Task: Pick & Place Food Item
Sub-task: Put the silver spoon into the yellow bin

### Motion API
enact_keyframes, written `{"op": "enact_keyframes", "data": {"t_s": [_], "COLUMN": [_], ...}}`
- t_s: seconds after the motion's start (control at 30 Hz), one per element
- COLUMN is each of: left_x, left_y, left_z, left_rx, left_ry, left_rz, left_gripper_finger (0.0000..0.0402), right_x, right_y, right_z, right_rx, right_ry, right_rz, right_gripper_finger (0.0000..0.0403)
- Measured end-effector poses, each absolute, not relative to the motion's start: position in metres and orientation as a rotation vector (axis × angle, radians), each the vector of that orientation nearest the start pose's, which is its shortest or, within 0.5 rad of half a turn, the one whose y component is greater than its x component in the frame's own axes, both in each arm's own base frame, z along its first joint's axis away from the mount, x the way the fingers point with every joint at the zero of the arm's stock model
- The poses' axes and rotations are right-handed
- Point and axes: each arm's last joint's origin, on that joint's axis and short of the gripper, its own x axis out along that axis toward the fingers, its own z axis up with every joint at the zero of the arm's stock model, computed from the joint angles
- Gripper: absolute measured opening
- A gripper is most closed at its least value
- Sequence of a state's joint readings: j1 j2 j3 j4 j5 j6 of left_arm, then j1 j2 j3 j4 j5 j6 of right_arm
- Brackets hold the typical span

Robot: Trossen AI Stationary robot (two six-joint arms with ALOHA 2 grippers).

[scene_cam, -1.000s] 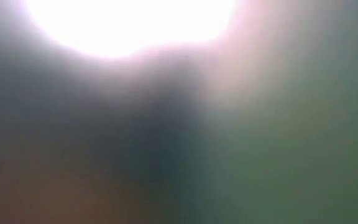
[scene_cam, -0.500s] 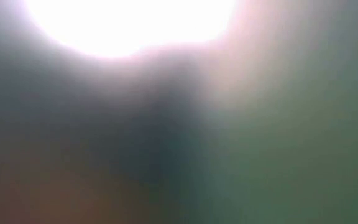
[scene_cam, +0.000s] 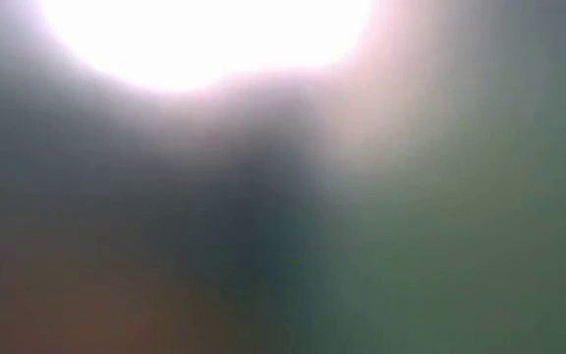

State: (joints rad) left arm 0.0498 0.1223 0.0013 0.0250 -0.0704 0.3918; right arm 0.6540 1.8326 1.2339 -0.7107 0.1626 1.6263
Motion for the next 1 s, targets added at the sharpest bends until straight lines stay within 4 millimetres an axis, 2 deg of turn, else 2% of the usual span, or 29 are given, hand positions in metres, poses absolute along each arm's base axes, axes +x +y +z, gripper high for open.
{"op": "enact_keyframes", "data": {"t_s": [0.3,0.5,0.8,1.0], "left_x": [0.104,0.104,0.104,0.104], "left_y": [0.007,0.007,0.007,0.007], "left_z": [0.156,0.156,0.156,0.156], "left_rx": [0.392,0.392,0.392,0.392], "left_ry": [0.118,0.118,0.118,0.118], "left_rz": [0.1,0.1,0.1,0.1], "left_gripper_finger": [0.0275,0.0275,0.0275,0.0275], "right_x": [0.281,0.279,0.288,0.296], "right_y": [0.181,0.152,0.089,0.038], "right_z": [0.217,0.244,0.27,0.275], "right_rx": [0.74,0.538,0.379,0.302], "right_ry": [0.993,0.873,0.824,0.837], "right_rz": [-0.559,-0.549,-0.591,-0.669], "right_gripper_finger": [0.0153,0.0153,0.0153,0.0153]}}
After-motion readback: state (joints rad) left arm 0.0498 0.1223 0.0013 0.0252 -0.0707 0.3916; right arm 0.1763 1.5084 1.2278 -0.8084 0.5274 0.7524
